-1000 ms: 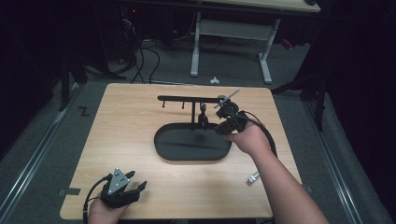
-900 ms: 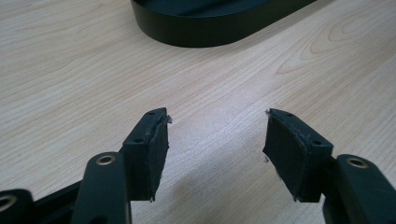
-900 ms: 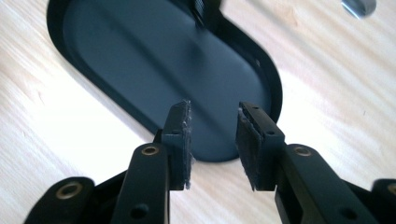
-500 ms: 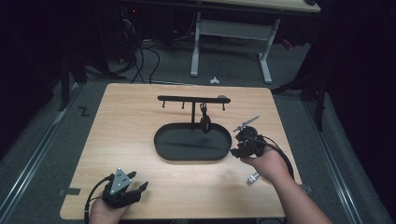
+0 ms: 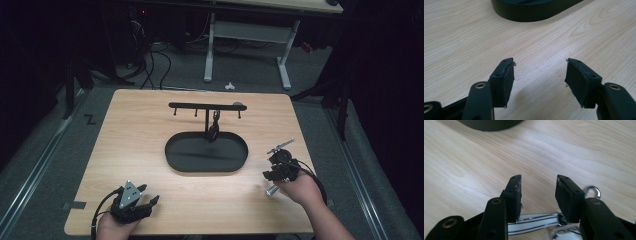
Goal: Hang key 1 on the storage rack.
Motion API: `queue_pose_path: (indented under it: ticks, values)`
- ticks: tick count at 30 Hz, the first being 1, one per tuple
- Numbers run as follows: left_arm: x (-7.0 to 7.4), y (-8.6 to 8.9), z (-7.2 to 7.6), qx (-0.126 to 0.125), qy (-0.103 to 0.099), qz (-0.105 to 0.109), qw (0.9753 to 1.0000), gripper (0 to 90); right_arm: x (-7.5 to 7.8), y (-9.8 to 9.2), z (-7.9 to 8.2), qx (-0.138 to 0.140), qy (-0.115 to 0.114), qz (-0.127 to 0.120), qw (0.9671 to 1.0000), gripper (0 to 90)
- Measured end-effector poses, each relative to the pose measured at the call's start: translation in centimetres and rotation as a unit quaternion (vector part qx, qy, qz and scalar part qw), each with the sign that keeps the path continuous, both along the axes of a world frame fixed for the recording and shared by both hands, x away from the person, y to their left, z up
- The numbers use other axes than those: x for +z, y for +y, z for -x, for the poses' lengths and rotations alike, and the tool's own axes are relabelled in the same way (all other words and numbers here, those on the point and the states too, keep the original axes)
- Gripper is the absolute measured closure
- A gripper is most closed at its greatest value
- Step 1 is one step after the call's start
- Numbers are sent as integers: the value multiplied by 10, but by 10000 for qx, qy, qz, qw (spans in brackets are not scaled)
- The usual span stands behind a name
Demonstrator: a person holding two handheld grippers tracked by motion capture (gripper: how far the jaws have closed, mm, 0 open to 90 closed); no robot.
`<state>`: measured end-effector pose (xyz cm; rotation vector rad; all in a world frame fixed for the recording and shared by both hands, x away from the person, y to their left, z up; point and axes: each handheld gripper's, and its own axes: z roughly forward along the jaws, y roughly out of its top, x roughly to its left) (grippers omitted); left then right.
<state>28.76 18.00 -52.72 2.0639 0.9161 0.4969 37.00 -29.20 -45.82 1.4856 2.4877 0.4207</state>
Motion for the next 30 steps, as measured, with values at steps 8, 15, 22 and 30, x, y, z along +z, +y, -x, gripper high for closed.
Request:
queue_pose_path:
  ticks: [8, 15, 22, 30]
  values:
    - [0, 1, 0, 23, 3, 20, 10000, 402, -9, -25, -17, -455, 134, 257, 9985, 557]
    - [0, 2, -1, 15, 9, -14, 10000, 402, -19, -40, -30, -764, 428, 332, 9956, 563]
    - [1, 1, 0, 25, -26, 19, 10000, 402, -27, -45, -34, -919, 588, 364, 9934, 565]
    - [1, 2, 0, 10, -22, -4, 10000, 402, -29, -50, -28, -953, 697, 392, 9922, 607]
